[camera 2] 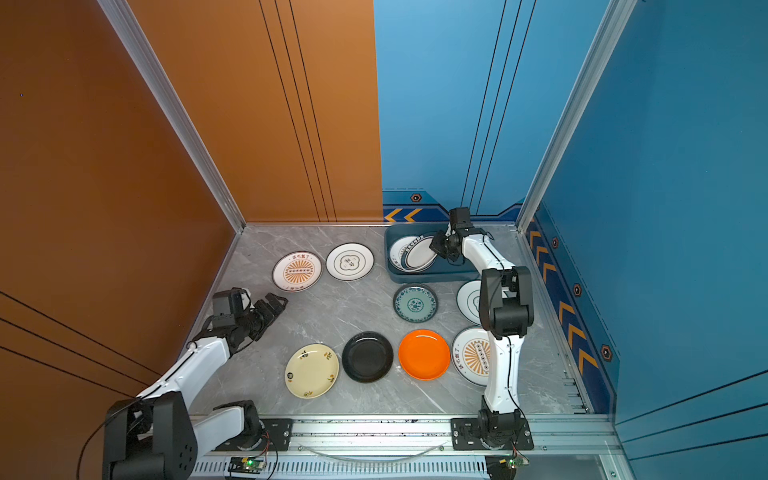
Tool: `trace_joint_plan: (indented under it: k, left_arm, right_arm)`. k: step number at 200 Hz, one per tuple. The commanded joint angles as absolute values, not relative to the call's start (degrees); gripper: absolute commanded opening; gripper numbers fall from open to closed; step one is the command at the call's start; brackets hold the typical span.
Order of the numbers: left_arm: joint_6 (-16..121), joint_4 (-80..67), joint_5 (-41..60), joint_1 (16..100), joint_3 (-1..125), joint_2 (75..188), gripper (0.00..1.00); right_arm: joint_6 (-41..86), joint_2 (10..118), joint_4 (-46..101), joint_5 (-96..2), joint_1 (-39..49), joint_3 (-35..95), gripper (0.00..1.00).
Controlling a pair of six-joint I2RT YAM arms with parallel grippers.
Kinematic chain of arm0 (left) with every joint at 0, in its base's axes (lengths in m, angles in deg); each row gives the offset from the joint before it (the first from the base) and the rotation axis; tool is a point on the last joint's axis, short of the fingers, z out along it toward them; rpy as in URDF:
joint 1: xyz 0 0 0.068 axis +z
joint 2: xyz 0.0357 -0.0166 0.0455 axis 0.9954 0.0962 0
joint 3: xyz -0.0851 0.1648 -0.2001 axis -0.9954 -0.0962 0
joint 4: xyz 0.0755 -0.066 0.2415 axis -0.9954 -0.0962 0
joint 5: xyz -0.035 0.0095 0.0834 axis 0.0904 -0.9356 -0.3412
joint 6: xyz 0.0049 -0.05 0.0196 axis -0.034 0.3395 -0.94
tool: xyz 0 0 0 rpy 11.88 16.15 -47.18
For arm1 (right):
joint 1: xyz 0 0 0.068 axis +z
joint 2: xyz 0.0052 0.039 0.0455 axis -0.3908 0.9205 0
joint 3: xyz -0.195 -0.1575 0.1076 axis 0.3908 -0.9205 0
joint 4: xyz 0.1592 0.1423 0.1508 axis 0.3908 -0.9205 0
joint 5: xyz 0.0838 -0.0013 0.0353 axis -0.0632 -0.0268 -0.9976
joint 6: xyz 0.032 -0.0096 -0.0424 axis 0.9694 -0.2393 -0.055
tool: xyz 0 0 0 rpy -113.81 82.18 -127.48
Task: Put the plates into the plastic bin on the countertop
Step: 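Carry the green-rimmed plate to the teal bin with the right gripper while the left withdraws, then lower the green-rimmed plate into the bin and open the right gripper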
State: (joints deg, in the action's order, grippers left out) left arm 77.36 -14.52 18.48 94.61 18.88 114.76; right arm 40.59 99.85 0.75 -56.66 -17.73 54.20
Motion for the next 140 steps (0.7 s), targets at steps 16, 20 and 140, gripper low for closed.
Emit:
trace_joint_plan:
  k: [16,20,140]
  left_arm:
    - [77.88,-13.09,19.52,95.38,17.66,115.3,0.98]
    - [77.92,-13.01,19.61,95.44,17.54,115.34,0.98]
    - [78.13,-11.16,19.52,95.74,17.53,118.46,0.98]
  right_arm:
    - [38.83,103.21,-1.68,-55.39,-18.14,59.52,0.0]
    - [38.74,103.52,-1.95,-55.33,-18.09,59.73,0.0]
    - [32.88,106.51,-8.98,-47.35,-16.46,63.61,0.32]
